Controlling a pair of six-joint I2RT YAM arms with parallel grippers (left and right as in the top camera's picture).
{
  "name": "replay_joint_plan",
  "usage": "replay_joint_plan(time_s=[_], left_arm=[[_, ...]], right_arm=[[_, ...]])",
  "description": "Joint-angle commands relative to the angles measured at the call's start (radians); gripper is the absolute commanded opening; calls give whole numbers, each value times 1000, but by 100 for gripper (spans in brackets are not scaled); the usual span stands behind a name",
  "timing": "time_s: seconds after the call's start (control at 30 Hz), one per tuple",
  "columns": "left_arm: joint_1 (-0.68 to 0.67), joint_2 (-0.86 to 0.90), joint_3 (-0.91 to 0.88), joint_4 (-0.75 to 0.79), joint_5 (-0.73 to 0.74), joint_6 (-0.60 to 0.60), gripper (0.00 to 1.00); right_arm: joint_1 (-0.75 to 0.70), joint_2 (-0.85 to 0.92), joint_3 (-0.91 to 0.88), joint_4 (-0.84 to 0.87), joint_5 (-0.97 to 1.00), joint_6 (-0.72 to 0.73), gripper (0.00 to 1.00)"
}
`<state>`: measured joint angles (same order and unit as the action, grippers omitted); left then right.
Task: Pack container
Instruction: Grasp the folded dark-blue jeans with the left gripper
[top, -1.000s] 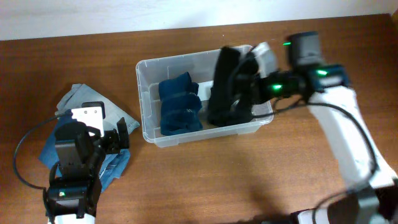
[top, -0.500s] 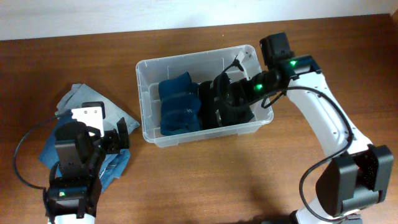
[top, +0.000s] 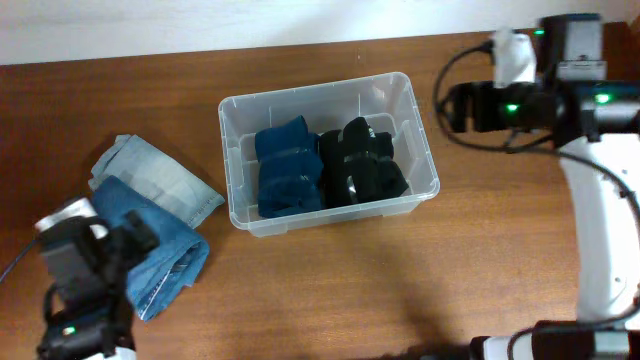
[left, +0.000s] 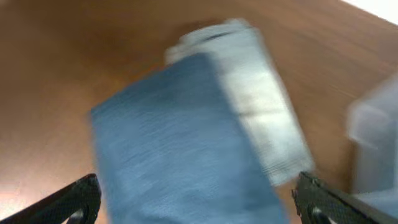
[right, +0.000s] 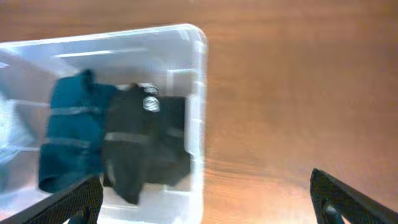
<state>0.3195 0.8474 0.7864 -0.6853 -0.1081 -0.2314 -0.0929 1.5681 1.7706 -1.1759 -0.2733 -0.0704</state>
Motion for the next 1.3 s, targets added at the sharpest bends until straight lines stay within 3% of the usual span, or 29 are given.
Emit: replay_joint_plan(time_s=[0.0,0.13,0.33,0.57,0.7,0.8,1.0,1.27], left_arm=[[182,56,19,-49,98,-163,99],[341,172,18,-83,235,-187,99],[446,359,18,-87,371,-128,99],[484,568,14,-90,373,-108,99],[504,626,14,-73,301,-108,99],[504,672,14,-31,324,-49,99],[503,757,14,130,602,101,99],[503,799,14,167,766,184,91]], right_arm=[[-50,23,0,-18,-7,26,98],[-60,26,0,-20,-6,23,98],[-58,26,0,-21,-3,23,98],[-59,30,0,-21,-3,22,98],[-59,39,-1,-21,-3,23,98],[-59,45,-1,-22,-3,23,98],[-59,45,-1,-21,-3,23,98],[-59,45,-1,-21,-3,23,98]])
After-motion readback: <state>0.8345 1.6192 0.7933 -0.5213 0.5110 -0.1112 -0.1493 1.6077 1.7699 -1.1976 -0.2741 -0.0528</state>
